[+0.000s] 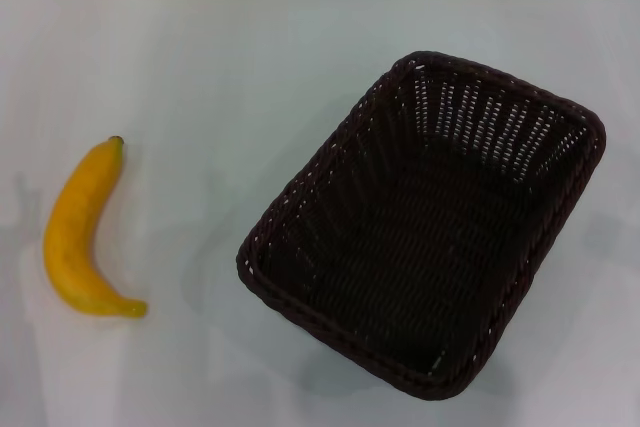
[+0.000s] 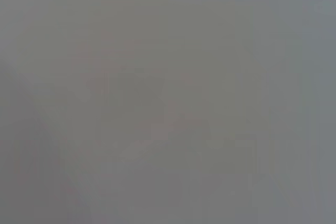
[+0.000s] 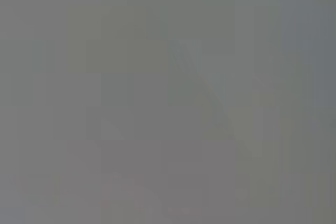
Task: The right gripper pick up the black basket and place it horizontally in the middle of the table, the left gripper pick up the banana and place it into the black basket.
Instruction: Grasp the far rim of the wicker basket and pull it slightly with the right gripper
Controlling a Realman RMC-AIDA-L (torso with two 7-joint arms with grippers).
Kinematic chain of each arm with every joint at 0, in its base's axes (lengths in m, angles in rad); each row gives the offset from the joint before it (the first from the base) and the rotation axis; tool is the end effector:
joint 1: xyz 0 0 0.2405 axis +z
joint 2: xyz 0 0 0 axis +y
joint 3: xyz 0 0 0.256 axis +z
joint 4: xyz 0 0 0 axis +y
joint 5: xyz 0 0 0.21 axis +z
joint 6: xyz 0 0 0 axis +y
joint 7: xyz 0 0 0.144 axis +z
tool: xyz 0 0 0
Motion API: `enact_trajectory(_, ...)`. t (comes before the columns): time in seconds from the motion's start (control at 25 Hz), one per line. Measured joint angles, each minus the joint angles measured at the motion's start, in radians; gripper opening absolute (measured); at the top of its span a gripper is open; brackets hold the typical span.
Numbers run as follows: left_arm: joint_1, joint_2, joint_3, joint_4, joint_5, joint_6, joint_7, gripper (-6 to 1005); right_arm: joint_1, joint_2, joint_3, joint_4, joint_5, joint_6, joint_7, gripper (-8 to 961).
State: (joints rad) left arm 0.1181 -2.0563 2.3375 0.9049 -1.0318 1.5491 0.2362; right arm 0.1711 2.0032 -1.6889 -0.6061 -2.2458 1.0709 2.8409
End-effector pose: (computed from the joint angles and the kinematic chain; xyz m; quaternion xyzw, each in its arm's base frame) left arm -0.2903 0.2065 0.0346 -0.4445 -0.2014 -0.4200 0.7651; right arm 0.3837 0.3037 0.1210 -0.4430 0.2251 0.2205 0.8393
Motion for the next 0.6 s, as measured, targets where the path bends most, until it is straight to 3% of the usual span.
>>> enact_trajectory(0.24,0.002,-0.001,0.0,-0.001,-0.001,0.0,0.0,886,-0.01,-0.017,0.006,-0.09,-0.011,-0.152,-0.001,673)
enact_trajectory(0.28,0.003,-0.001,0.0,-0.001,-0.001,0.0,0.0,886,-0.019,-0.05,0.01,-0.178,-0.013,-0.323,-0.002,673)
enact_trajectory(0.4,0.005,-0.001,0.0,-0.001,-0.001,0.0,0.0,886,-0.022,-0.089,0.032,-0.269,-0.015,-0.527,-0.008,672)
enact_trajectory(0.48,0.005,0.0,0.0,-0.001,-0.001,0.0,-0.003,886,-0.02,-0.109,0.065,-0.322,-0.028,-0.66,-0.01,672)
enact_trajectory(0.6,0.006,-0.001,0.0,-0.004,-0.001,0.0,-0.02,886,-0.015,-0.116,0.14,-0.401,-0.107,-0.844,-0.011,672)
